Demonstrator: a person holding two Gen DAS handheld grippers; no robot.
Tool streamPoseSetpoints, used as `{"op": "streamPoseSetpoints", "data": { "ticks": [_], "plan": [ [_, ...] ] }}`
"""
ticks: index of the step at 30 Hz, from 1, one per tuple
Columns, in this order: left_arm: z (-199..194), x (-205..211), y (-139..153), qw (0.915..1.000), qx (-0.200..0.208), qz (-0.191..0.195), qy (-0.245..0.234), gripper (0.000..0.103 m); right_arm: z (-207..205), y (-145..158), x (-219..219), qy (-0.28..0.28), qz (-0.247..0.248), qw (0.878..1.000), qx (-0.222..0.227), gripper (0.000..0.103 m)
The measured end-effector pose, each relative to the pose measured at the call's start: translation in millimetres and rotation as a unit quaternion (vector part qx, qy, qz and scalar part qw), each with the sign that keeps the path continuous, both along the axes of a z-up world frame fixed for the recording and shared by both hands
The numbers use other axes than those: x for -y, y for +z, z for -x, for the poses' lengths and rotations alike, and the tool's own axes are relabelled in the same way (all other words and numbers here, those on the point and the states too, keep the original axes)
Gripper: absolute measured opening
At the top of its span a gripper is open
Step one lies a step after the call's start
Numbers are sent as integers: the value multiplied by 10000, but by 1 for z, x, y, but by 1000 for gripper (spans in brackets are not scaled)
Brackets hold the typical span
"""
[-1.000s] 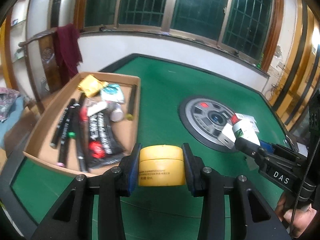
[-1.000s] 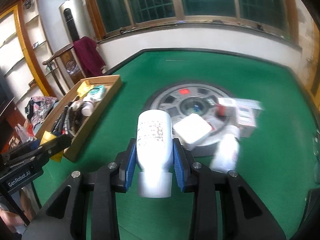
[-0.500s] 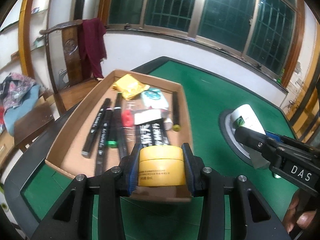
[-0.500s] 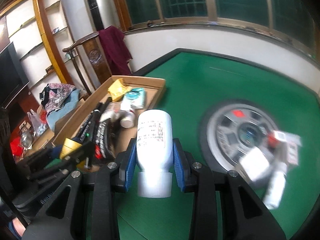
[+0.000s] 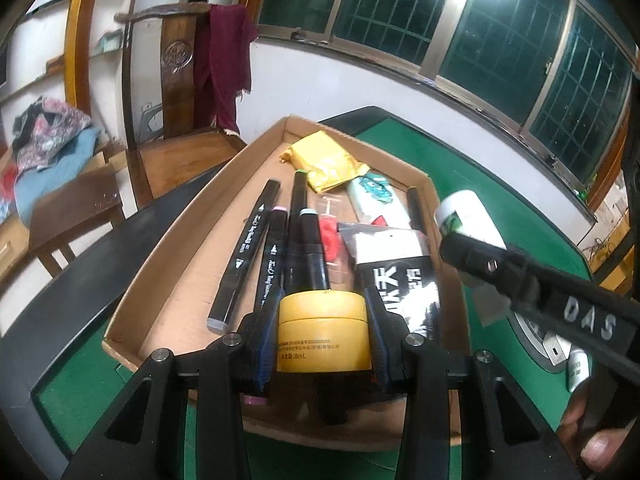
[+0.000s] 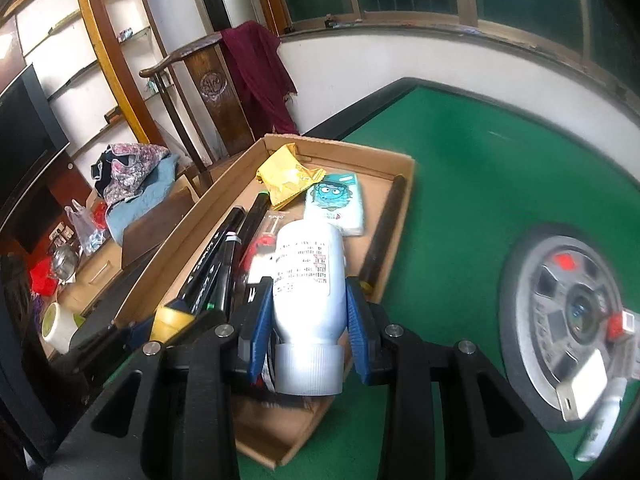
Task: Organize objects
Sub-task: 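Carry the tape roll and pill bottle into the tray and open both grippers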
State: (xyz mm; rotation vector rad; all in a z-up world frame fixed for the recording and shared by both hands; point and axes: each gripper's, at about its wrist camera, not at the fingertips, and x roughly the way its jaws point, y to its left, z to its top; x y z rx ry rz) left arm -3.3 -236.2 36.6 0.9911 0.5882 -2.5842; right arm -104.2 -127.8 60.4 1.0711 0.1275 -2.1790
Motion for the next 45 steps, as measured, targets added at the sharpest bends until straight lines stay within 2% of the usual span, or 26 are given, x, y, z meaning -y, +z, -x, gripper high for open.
{"op": "streamPoseSetpoints", "data": {
  "ticks": [6,19,28,32,35,40,45],
  "plan": [
    [6,6,-7,10000,7,-14,80,35,15,-2,15,-131,32,9999,-5,32],
    [9,6,-8,9993,-24,265,278,35,38,-5,50,-3,-265,9996,-58,32],
    [7,7,-9,9989,-119,264,370,37,58,-16,66,-14,-351,9992,190,32],
    [5,10,-7,9990,-233,82,379,42,61,-7,54,-72,-72,9997,227,35],
    [2,10,-4,9985,-376,60,393,52,59,4,43,-139,29,9999,94,47],
    [-5,16,0,9967,-593,-73,550,54,49,20,17,-194,429,9987,169,48],
    [-7,18,1,9960,-625,-46,635,54,27,22,-28,-387,773,9958,312,48]
  ]
}}
